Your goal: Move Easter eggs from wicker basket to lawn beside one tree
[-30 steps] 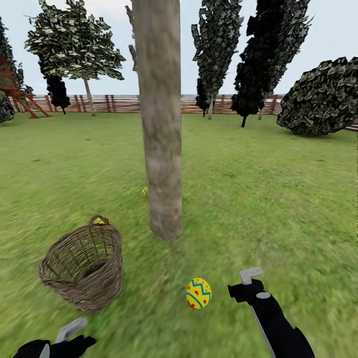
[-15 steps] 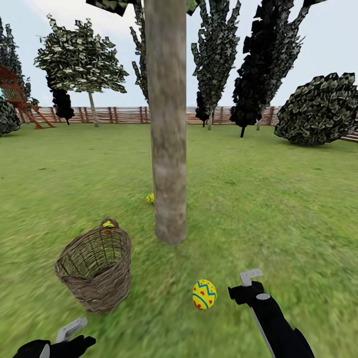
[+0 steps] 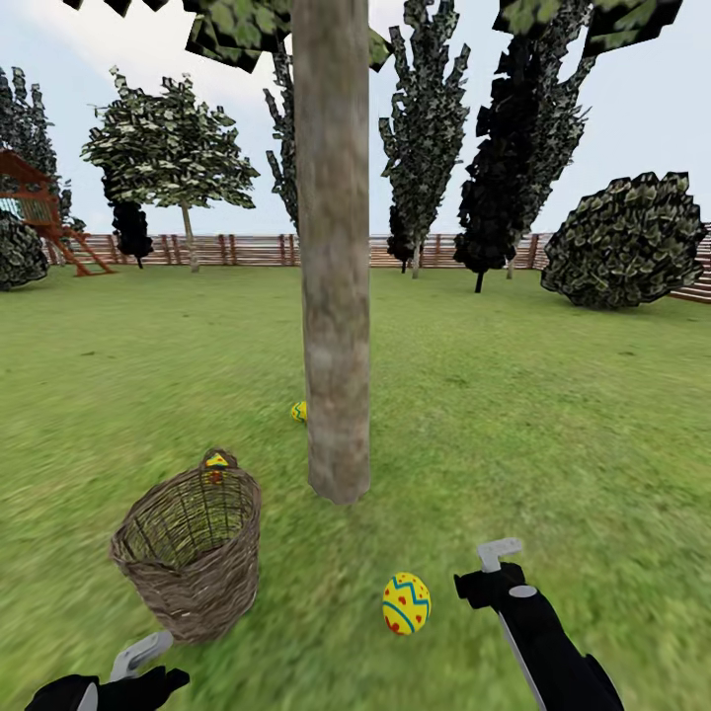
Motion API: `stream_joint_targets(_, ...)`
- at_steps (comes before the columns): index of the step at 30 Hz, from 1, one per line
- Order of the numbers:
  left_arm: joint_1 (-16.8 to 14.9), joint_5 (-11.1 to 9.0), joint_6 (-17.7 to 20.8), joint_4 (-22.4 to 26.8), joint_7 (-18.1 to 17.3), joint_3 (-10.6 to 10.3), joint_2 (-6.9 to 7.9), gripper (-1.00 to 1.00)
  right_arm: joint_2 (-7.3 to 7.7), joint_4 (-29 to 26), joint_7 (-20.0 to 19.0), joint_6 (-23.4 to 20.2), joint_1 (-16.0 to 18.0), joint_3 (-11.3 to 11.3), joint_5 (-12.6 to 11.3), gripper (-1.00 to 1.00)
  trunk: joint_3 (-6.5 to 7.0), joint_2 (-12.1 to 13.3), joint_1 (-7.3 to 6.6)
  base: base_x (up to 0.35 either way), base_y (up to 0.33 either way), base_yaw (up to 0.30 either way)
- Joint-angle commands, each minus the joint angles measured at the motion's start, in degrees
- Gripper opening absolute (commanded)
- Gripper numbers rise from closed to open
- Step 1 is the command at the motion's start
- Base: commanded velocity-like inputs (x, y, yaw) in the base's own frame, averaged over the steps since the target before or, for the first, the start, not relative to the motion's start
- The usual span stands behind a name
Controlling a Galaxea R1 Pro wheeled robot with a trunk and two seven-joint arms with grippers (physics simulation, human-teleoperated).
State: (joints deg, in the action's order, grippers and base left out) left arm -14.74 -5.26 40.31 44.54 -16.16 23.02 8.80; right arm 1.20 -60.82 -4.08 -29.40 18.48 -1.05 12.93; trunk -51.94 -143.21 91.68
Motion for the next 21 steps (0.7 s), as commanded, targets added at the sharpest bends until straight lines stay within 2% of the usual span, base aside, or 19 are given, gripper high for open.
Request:
stream_joint_targets(1,0.0,-0.5,0.5,0.1,0.0,0.1,0.0,1.0,0.08,-0.1,-0.4,-0.4,0.0,0.0,0.6,1.0,0.09,0.4,-0.23,0.0,0.0,0.0)
stream_joint_targets(7,0.0,-0.4,0.7,0.1,-0.2,0.4,0.54,1.0,0.12,-0.1,-0.5,-0.6,0.0,0.0,0.6,1.0,0.71,2.8,-1.55,0.0,0.0,0.0)
stream_joint_targets(14,0.0,0.9,1.0,0.0,0.0,0.4,1.49,1.0,0.08,0.3,-0.7,-1.2,0.0,-0.2,0.6,1.0,1.33,5.6,-3.09,0.0,0.0,0.0)
stream_joint_targets(17,0.0,0.9,0.7,-1.8,0.1,0.4,2.17,1.0,0.23,0.9,-0.8,-1.2,0.0,0.1,0.4,1.0,1.76,6.8,-3.74,0.0,0.0,0.0)
stream_joint_targets(21,0.0,1.0,0.4,-3.9,0.1,0.4,2.38,1.0,0.26,2.1,-0.8,-1.1,0.0,0.2,0.4,1.0,2.44,8.4,-4.62,0.0,0.0,0.0)
